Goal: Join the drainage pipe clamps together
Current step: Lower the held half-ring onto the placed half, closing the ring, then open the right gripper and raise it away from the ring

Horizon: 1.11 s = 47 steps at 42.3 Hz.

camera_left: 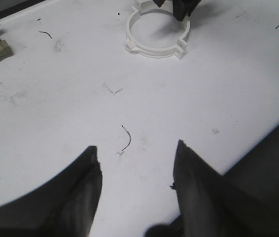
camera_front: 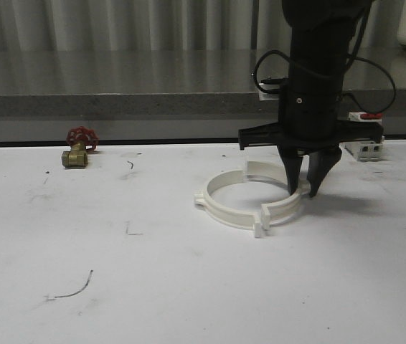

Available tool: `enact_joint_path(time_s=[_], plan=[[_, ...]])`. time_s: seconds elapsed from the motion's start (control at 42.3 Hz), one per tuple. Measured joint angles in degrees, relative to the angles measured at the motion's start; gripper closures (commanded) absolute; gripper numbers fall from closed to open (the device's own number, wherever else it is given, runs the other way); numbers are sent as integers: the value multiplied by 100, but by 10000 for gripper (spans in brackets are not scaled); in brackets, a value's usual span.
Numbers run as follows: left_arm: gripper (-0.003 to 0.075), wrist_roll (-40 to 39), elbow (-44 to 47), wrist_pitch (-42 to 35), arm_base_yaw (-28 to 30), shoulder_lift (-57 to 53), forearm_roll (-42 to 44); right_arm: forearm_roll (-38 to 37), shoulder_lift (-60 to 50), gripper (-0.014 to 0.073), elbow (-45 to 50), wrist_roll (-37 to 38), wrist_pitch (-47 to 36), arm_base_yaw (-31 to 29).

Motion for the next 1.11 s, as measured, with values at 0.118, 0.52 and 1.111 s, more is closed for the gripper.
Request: enact_joint_path(time_s=[0.118,0.52,1.111], plan=[[384,0,0,0,0,0,0,110,52,447,0,0,-10,0],[384,0,0,0,0,0,0,151,93,447,0,0,-32,26],[384,0,0,0,0,0,0,161,93,300,0,0,-21,28]])
